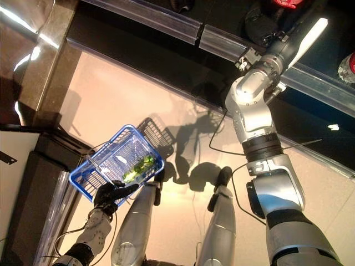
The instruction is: Pick up the drink and place into the basket.
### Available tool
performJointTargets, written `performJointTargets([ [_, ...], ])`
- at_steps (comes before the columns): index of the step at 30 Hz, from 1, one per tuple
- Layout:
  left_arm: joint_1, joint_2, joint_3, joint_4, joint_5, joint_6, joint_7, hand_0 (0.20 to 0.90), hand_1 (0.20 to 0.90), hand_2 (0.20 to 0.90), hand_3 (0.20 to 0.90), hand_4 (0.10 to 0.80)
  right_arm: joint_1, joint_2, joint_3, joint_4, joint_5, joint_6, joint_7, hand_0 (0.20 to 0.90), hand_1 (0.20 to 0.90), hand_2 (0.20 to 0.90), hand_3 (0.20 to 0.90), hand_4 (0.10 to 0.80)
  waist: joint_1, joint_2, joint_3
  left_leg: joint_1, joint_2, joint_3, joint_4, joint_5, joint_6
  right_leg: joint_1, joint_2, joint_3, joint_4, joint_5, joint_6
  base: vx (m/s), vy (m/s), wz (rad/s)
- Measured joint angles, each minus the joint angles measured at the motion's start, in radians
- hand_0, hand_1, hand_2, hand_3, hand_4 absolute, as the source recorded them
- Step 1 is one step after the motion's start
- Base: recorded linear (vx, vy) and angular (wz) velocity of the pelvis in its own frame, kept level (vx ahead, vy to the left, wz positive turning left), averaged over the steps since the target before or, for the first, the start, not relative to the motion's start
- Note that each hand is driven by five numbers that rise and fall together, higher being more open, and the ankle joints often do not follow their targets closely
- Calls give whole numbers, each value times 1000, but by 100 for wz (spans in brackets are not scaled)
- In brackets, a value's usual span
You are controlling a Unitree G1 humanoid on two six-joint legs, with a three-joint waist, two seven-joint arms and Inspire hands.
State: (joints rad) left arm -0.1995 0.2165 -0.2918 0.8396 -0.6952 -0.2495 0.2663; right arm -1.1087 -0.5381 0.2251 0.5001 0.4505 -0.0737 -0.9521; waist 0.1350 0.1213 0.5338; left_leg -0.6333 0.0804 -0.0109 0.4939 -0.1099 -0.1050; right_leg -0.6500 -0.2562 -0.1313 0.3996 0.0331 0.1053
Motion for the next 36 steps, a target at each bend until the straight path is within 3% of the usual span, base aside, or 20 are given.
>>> performJointTargets([
  [1, 0, 1, 0, 2, 0, 0, 0, 300, 300, 300, 200, 100, -4, -5, 0, 0, 20, -1, 8, 300, 300, 300, 200, 100, 0, 0, 0, 0, 0, 0, 0, 0, 0, 0, 0, -1, 0, 0, 0, 0, 0, 0],
  [18, 4, 22, -12, -27, -3, 1, -22, 300, 300, 300, 200, 100, -76, -58, 19, 88, 153, 6, 142, 300, 300, 300, 200, 100, 3, -1, 1, -1, -4, -5, 4, 4, -2, -1, -3, -6, 6, 3, 6, -25, 0, 1],
  [28, 6, 26, -11, -35, -20, -3, -40, 300, 300, 300, 200, 100, -65, -56, 31, 119, 169, 16, 191, 300, 300, 300, 200, 100, -2, -2, 2, -15, -19, -7, 61, -6, 14, -3, -16, 5, 37, 0, -1, -64, 32, 1],
  [36, 41, 44, -10, -177, -20, -6, -42, 300, 300, 300, 200, 100, 97, -55, 33, -134, 117, 72, 324, 300, 300, 300, 200, 100, -6, -14, 9, -10, -20, 4, 120, -26, 26, 4, -16, 29, 72, -1, -1, -31, 26, -4],
])
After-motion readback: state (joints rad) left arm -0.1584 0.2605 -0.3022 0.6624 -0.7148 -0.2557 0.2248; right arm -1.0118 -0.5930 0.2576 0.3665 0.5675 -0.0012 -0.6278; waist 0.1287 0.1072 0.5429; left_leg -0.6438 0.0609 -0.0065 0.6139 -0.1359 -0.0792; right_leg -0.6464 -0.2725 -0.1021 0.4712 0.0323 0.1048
